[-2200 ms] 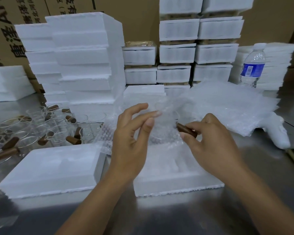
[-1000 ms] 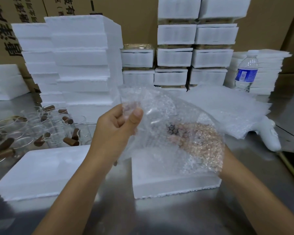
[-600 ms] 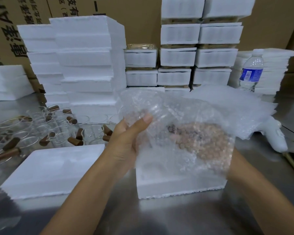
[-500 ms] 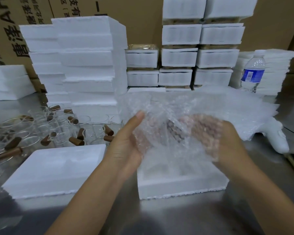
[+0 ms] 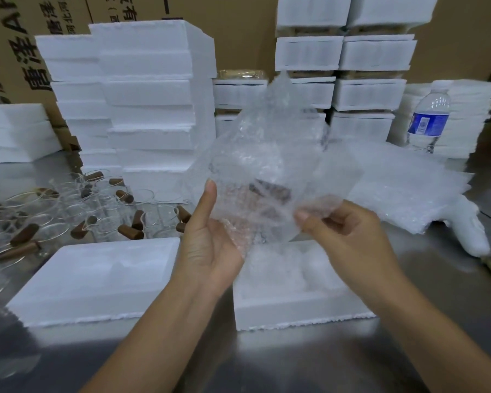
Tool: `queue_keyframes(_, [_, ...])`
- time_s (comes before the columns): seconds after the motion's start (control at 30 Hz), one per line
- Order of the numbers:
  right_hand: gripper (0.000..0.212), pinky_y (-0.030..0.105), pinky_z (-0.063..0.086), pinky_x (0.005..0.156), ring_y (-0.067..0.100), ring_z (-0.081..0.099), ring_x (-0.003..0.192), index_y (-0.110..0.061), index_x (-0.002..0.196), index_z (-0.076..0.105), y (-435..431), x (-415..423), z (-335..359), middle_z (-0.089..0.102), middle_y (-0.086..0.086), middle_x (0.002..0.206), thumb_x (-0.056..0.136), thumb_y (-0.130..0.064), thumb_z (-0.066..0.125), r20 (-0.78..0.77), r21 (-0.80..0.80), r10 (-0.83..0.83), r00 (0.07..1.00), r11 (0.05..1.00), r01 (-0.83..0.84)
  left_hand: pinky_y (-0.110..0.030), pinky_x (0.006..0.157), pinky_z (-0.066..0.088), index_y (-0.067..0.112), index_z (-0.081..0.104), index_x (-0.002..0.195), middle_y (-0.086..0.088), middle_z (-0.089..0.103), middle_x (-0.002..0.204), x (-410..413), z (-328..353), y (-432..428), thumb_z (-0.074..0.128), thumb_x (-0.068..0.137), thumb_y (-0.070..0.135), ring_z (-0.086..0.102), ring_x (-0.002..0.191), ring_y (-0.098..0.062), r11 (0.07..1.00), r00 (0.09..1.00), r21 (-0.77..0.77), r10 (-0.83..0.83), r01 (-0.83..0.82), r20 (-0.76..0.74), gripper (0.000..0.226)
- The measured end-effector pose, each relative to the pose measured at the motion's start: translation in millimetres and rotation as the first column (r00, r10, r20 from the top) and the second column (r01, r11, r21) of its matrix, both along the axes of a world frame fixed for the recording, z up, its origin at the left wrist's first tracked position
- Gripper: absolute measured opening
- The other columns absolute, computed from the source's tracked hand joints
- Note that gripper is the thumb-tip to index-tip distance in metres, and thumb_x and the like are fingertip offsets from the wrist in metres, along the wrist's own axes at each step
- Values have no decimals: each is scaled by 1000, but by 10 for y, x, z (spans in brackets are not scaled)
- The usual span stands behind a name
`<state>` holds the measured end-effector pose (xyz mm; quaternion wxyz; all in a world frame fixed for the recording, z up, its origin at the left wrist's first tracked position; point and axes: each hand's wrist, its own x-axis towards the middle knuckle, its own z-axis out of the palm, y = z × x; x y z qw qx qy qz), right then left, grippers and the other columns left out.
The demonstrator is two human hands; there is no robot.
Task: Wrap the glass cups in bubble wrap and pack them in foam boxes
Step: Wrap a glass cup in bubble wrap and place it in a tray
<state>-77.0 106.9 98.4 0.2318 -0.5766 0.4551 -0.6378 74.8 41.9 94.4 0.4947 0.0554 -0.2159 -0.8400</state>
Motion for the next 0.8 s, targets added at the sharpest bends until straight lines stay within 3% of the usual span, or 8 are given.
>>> queue_keyframes(0.1, [11,9,47,68,-2,63,70,-35,67,71,12,-80,75,69,-14,69,75,-32,64,109,-48,-46,993,998,51,-51,110,33,12,51,135,-16,56,133,-51,-5,23,84,56,34,53,123,-35,999,996,-25,31,-29,84,88])
queue_keyframes(0.33, [18,24,46,77,5,60,72,-32,66,72,56,-210,175,67,-13,69,67,-48,64,306,-41,-109,946,991,127,-42,95,50,20,65,118,-9,65,124,-139,-15,128,96,32,33,61,114,-27,989,980,-145,27,2,198,92])
queue_keyframes(0.4, [16,28,45,79,10,58,72,-30,64,72,51,-261,181,67,-10,68,75,-38,65,347,-45,-83,934,993,105,-34,82,57,21,71,107,-7,68,117,-148,0,136,97,27,34,65,108,-23,976,964,-220,64,-6,257,84])
queue_keyframes(0.47, [30,23,50,71,10,61,66,-25,63,72,47,-285,195,67,-7,65,89,-20,57,379,-42,-25,925,998,44,-28,71,58,23,77,95,-5,72,109,-142,8,139,96,23,36,69,100,-19,963,939,-269,98,-5,331,76])
queue_keyframes(0.53, [32,21,54,68,9,66,65,-23,63,73,49,-291,201,70,-4,68,88,-20,55,435,-14,71,898,997,-72,-27,66,58,24,79,88,-4,73,105,-129,21,151,96,23,36,70,95,-17,961,931,-277,91,11,352,68])
queue_keyframes(0.6, [25,27,55,80,10,70,80,-22,76,76,42,-280,191,74,-2,83,79,-37,56,484,21,184,856,975,-221,-27,65,57,22,79,89,-5,73,106,-124,32,159,94,32,37,70,94,-18,967,944,-256,68,18,323,60])
queue_keyframes(0.67, [39,33,51,90,12,66,101,-27,98,71,32,-242,172,73,-2,103,74,-54,58,466,60,263,845,943,-327,-29,68,58,25,79,88,-5,72,106,-124,43,168,81,53,43,70,96,-18,968,948,-250,81,-2,307,39])
queue_keyframes(0.8, [66,39,45,99,9,57,116,-42,107,65,23,-95,83,66,-11,118,50,-73,71,285,158,176,942,961,-227,-30,76,58,20,71,104,-8,71,110,-111,69,137,55,77,48,68,100,-20,965,944,-229,187,-126,270,42])
